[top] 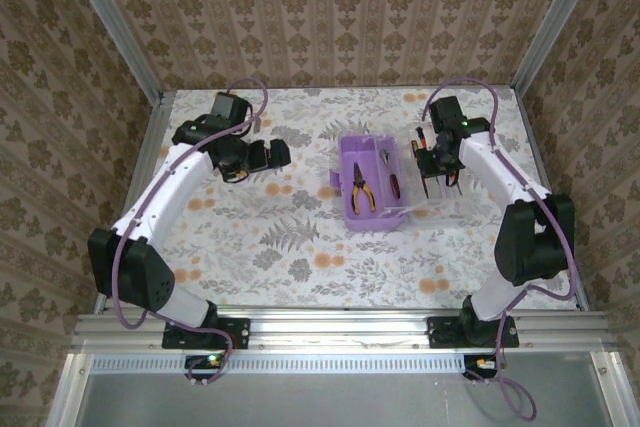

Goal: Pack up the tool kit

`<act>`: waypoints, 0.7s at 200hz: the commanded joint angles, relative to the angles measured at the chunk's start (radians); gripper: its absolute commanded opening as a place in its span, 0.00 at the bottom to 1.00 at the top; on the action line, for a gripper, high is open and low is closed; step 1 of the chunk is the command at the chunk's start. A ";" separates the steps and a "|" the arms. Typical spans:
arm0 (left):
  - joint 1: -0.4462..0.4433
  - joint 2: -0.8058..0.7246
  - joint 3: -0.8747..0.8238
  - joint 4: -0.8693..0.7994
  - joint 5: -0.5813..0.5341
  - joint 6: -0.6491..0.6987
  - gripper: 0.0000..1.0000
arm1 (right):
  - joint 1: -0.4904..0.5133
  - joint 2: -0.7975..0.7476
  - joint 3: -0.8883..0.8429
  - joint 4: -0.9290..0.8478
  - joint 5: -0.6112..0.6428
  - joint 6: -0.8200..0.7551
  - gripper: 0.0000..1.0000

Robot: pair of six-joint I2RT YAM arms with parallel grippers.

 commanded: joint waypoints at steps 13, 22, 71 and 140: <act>0.011 -0.017 -0.019 -0.033 -0.006 0.022 1.00 | -0.005 0.011 -0.017 0.005 0.013 -0.009 0.21; 0.011 -0.018 -0.021 -0.033 -0.006 0.022 1.00 | -0.005 0.005 -0.015 0.002 0.011 -0.008 0.27; 0.017 -0.023 -0.025 -0.033 0.000 0.026 1.00 | -0.004 -0.047 0.021 -0.032 -0.003 -0.018 0.49; 0.041 -0.046 -0.028 -0.045 -0.012 0.045 1.00 | -0.005 -0.176 0.096 -0.090 -0.055 -0.024 0.81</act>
